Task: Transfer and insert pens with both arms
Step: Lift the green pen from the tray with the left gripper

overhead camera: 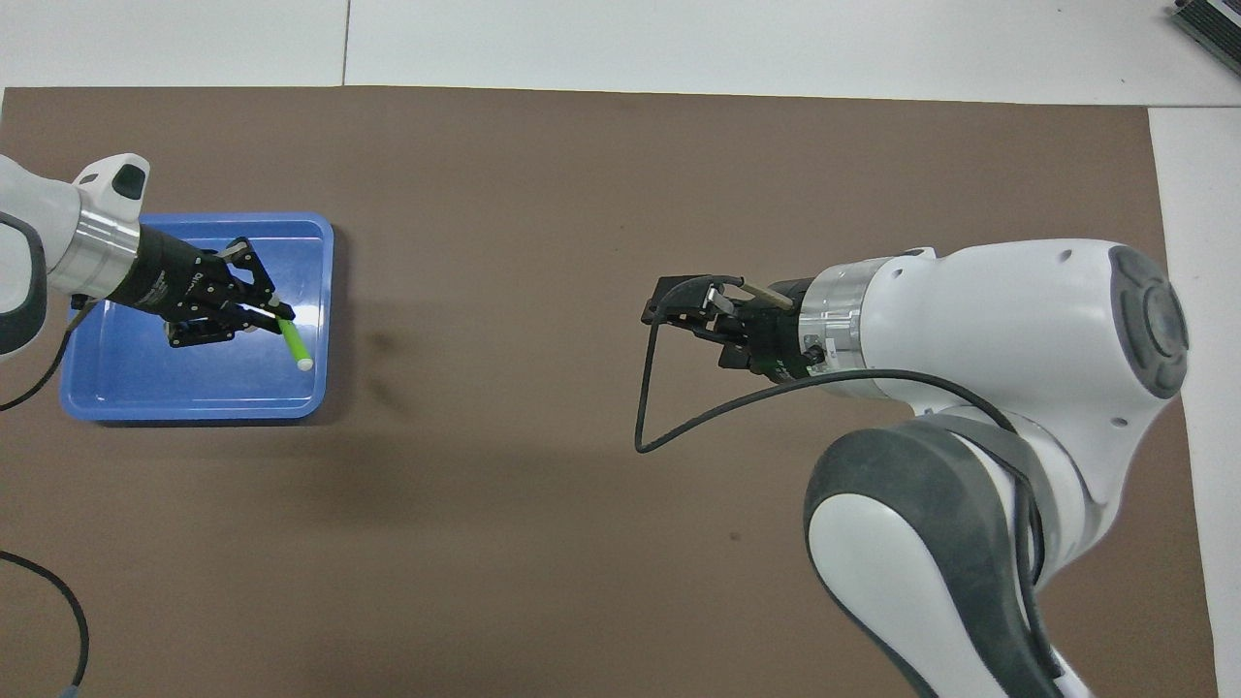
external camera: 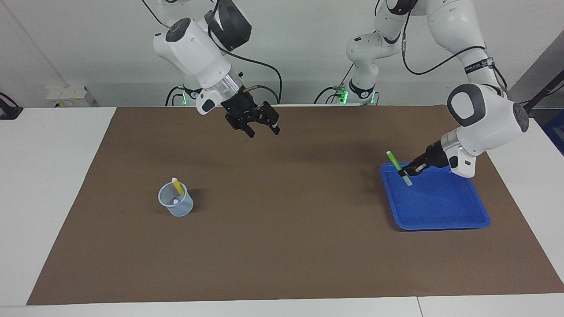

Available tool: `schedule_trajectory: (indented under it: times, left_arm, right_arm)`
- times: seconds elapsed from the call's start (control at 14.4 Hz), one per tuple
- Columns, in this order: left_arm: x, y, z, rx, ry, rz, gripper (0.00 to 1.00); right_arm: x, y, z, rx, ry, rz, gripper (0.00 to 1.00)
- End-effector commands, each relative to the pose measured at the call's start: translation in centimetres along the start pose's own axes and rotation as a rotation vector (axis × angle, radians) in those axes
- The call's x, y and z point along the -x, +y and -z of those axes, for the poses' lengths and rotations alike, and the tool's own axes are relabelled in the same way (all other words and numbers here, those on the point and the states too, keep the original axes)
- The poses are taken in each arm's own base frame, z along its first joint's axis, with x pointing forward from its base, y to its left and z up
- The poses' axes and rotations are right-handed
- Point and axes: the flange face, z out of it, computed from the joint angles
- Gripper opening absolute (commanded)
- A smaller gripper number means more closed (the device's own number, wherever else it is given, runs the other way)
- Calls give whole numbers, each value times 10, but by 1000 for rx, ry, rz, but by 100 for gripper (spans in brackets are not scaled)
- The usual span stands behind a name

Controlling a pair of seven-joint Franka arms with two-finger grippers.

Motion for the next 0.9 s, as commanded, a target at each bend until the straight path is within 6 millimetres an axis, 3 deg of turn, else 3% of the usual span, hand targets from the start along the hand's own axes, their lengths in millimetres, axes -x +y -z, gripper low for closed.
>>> schedule_trajectory:
  times: [0.0, 0.14, 0.42, 0.84]
  left_arm:
    - [43, 28, 4, 47, -53, 141, 0]
    - [64, 47, 2, 95, -104, 223, 0]
    - [95, 80, -11, 149, -164, 331, 0]
    - [130, 112, -27, 199, -235, 433, 0]
  right_arm:
    - [3, -3, 6, -39, 6, -59, 100]
    - [4, -5, 5, -41, 7, -79, 100]
    - [30, -34, -8, -105, 47, -114, 100]
    - [51, -56, -25, -170, 87, -100, 100]
